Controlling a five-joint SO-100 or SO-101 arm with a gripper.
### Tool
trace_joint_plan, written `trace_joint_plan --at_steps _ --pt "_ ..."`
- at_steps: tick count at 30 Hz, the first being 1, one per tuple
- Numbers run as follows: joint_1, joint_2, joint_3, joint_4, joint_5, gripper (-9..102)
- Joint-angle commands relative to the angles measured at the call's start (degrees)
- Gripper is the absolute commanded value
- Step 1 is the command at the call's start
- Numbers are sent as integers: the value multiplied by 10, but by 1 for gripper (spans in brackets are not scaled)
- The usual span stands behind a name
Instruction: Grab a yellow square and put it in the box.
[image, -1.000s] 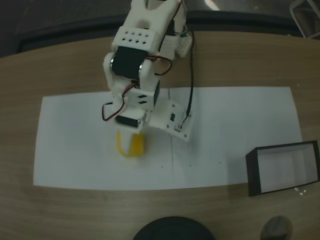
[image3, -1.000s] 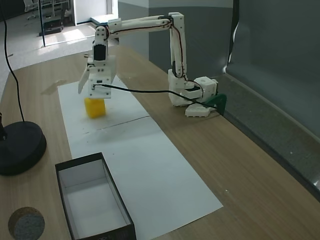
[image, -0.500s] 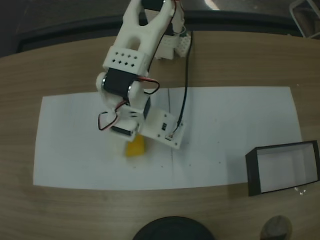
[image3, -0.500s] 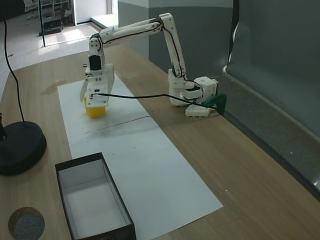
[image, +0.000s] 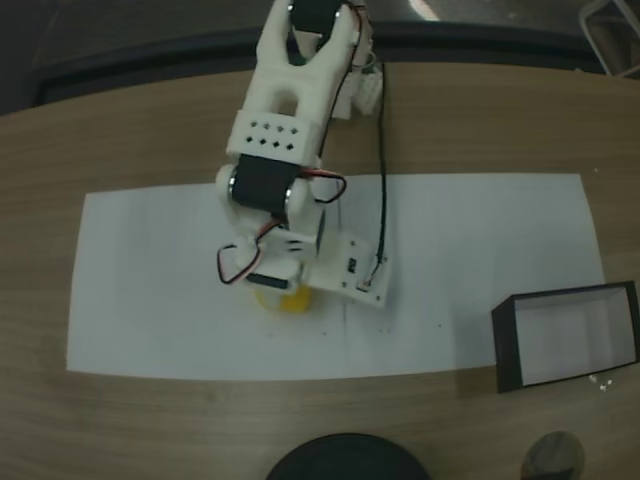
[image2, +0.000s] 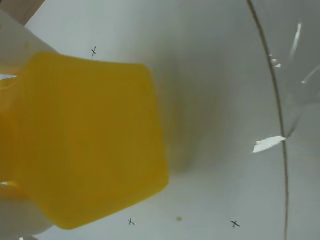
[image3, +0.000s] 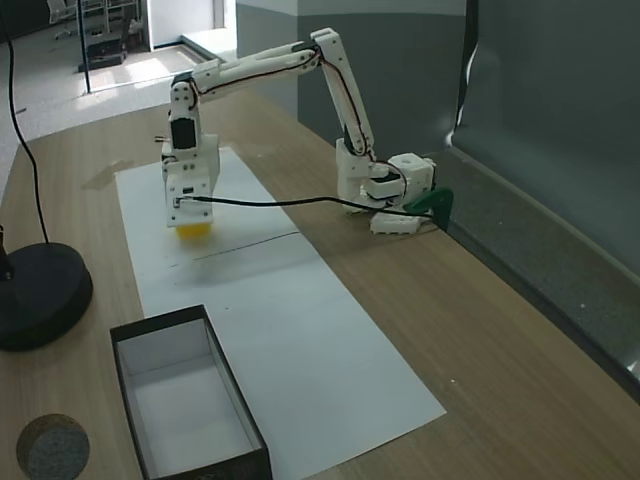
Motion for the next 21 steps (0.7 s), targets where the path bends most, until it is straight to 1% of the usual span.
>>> trace_joint_plan --at_steps 1,4,7,9,11,14,16,18,21 --pt "-44 50 -110 46 18 8" --pt "-118 96 -216 109 17 8" --pt "-214 142 -327 163 16 8" --pt "-288 162 -384 190 18 8" --pt "-372 173 -414 198 14 8" --pt "-467 174 -418 193 -33 8" --pt "-504 169 -417 173 -58 8" --pt "-522 156 -422 144 -76 8" --pt "-520 125 -417 79 -83 8"
